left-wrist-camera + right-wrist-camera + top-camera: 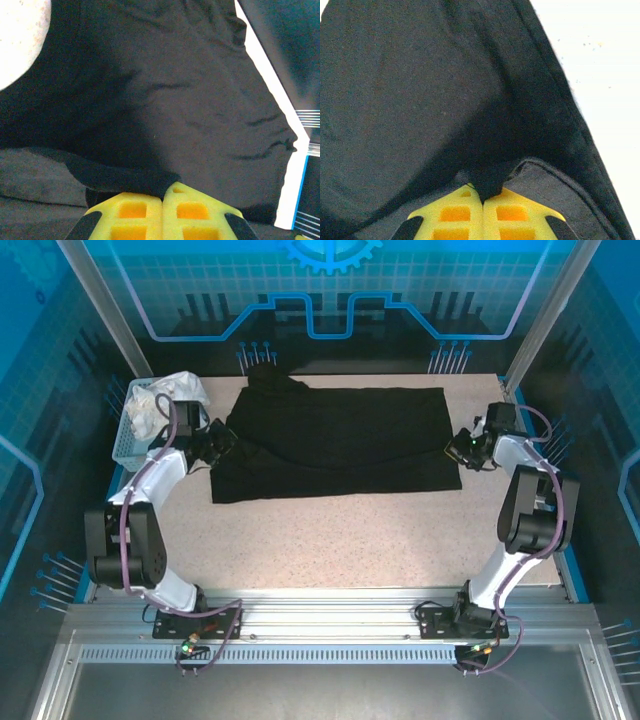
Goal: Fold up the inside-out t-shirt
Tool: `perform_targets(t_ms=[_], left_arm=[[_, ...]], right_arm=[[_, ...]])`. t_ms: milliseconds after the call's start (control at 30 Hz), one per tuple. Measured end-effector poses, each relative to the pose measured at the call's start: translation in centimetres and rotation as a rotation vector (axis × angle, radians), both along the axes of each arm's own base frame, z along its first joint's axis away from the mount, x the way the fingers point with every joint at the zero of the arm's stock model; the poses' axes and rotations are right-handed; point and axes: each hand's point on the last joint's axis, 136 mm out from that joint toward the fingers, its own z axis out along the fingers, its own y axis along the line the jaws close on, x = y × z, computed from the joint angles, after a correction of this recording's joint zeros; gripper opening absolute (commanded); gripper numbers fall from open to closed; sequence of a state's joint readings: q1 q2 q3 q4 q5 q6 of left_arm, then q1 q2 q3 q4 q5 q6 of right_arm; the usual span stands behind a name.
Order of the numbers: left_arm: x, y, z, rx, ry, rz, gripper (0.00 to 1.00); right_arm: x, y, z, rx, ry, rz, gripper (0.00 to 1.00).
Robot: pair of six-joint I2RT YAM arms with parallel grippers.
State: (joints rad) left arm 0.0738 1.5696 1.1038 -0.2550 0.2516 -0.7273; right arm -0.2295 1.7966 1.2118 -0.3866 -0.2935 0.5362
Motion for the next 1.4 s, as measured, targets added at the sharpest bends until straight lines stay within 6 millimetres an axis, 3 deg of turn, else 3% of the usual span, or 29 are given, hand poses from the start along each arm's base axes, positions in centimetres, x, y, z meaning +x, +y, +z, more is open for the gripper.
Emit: perform_targets(t_ms=[100,300,367,433,533,667,833,933,1033,1200,1400], left_arm=[[2.0,0.3,0.0,0.0,-0.005,0.002,0.0],[7.4,0.7,-2.7,0.0,0.011,0.006,0.03],[10.0,1.1,-4.1,0.0,0.012,0.015,0.2],[12.4,1.4,-5.4,-0.011,0.007,0.027,0.3],[13.7,1.8,-6.5,-0.026,0.003,0.042,0.44],[12.2,2.0,-5.9,-0.026,-0.033,0.054,0.53],[4.3,0.7,-4.5,-0.018,-0.071,0.073,0.59],[2.0,-1.5,-5.0,-0.021,-0.078,0.033,0.59],[1.1,-2.9,-7.2,-0.032,-0.041,-0.005,0.59],[-0.3,-3.1,-11.4,-0.048,0.059,-0.017,0.59],[-1.1,-3.7,-11.6,-0.075,0.023,-0.045,0.58]], right_arm=[[1.2,-0.1,-0.4,-0.002,0.006,-0.004,0.06],[4.2,-0.9,-2.8,-0.014,0.04,-0.029,0.28],[5.4,-1.5,-3.5,-0.026,0.043,-0.039,0.34],[6.5,-1.8,-3.8,-0.033,0.035,-0.042,0.38],[6.8,-1.9,-3.6,-0.046,0.022,-0.037,0.43],[6.0,-1.1,-2.3,-0.107,-0.004,-0.003,0.48],[2.3,4.0,-0.3,-0.162,-0.03,0.112,0.51],[1.3,6.0,-1.1,-0.169,-0.011,0.168,0.51],[0.4,5.4,-3.2,-0.17,0.055,0.168,0.5],[-1.4,4.0,-5.8,-0.162,0.167,0.156,0.5],[-3.1,3.3,-6.1,-0.138,0.181,0.143,0.5]])
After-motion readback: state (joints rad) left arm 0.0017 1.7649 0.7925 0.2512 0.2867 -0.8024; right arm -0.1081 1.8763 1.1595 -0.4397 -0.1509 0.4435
